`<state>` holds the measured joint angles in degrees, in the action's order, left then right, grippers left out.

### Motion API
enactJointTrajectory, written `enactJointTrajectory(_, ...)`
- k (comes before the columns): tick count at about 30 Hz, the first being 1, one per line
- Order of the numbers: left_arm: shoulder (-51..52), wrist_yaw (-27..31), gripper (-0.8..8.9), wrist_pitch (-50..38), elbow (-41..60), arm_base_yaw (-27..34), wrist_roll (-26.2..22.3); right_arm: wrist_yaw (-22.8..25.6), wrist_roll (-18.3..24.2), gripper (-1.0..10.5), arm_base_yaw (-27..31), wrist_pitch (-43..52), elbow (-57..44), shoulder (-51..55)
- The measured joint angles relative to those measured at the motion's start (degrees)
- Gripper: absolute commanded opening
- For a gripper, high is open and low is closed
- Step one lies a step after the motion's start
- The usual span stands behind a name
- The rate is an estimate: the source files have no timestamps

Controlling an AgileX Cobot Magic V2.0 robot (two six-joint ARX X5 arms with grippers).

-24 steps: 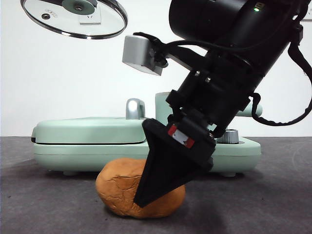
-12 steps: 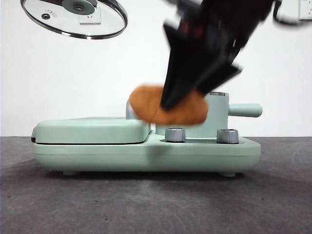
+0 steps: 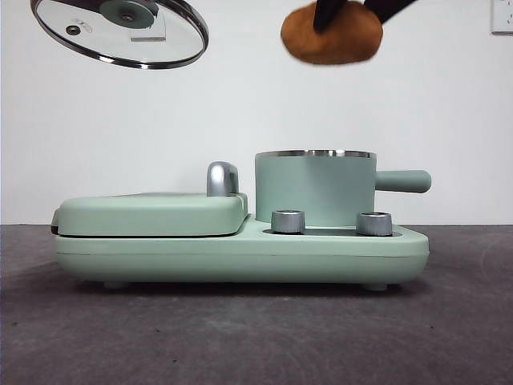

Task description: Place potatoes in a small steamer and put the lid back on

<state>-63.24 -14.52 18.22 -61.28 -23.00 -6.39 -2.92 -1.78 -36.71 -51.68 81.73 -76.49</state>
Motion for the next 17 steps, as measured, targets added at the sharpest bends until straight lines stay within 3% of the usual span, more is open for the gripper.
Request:
enactJointTrajectory(9,0.0,0.0,0.15,0.35,0.0,0.0,0.0,-0.02,2.58,1.6,7.48,-3.1,11.45,-11.37)
enactJointTrajectory(17,0.0,0.0,0.15,0.46,0.0,0.0,0.0,-0.07,5.92,1.6,9.86,-1.92,17.46,-22.47)
